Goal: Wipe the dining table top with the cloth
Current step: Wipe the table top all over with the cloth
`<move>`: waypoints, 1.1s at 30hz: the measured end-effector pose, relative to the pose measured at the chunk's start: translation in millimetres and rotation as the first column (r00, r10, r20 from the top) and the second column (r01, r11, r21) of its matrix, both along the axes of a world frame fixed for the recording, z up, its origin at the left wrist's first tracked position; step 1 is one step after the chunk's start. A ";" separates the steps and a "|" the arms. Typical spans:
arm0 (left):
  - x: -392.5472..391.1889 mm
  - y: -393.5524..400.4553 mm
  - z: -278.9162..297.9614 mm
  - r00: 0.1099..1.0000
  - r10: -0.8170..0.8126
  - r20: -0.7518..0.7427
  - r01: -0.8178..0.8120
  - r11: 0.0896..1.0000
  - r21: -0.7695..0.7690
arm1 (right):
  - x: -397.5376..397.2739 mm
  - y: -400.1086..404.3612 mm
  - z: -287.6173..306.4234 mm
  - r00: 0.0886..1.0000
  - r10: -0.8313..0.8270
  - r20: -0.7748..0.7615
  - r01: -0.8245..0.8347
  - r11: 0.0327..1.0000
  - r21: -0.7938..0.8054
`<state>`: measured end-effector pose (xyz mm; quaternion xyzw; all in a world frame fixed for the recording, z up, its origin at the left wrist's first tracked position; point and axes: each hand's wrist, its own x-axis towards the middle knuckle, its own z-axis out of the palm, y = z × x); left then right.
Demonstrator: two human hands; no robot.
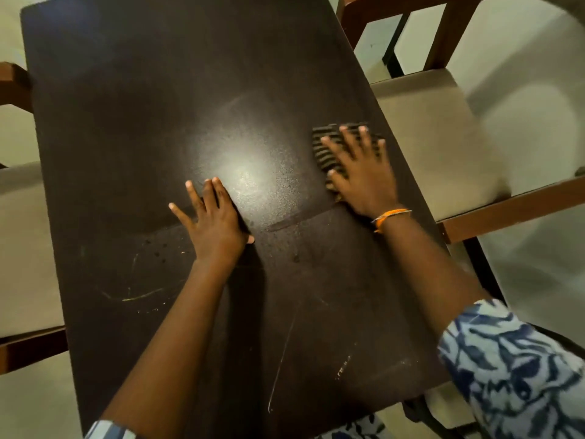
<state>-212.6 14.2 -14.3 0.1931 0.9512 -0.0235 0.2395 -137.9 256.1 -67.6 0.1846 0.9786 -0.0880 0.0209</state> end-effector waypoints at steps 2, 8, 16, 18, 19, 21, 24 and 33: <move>-0.7 -0.1 -0.6 1.000 -0.005 -0.004 0.005 1.000 0.005 | 15.8 37.6 1.7 0.996 -0.092 0.015 0.092 0.996 -0.007; 0.3 0.3 -3.5 0.999 -0.028 -0.032 0.030 0.999 0.045 | 25.9 32.7 4.4 0.958 -0.287 -0.015 0.286 0.958 -0.031; 13.2 -51.5 -9.4 0.995 -0.036 -0.097 0.046 0.994 0.103 | -24.3 -118.0 2.6 1.000 -0.015 -0.005 0.015 0.998 -0.060; 9.6 -77.7 -9.0 0.995 0.017 -0.096 -0.009 0.996 0.088 | -42.4 -172.5 1.4 0.995 0.100 -0.022 -0.102 0.990 -0.094; 6.4 -89.5 -8.2 0.994 0.046 -0.098 -0.038 0.996 0.086 | -49.7 -197.6 1.1 0.983 0.182 -0.028 -0.184 0.977 -0.105; 0.7 -110.6 -5.5 0.990 0.082 -0.111 -0.074 0.995 0.074 | -58.7 -233.6 1.9 0.934 0.356 -0.023 -0.356 0.926 -0.122; -1.6 -131.1 -1.9 0.990 0.077 -0.122 -0.072 0.996 0.043 | -60.5 -230.3 3.4 0.859 0.512 -0.002 -0.509 0.855 -0.098; -3.1 -188.5 -6.8 0.982 0.147 -0.118 -0.136 0.986 0.094 | -39.1 -105.4 8.8 0.993 0.101 0.056 -0.099 0.994 -0.035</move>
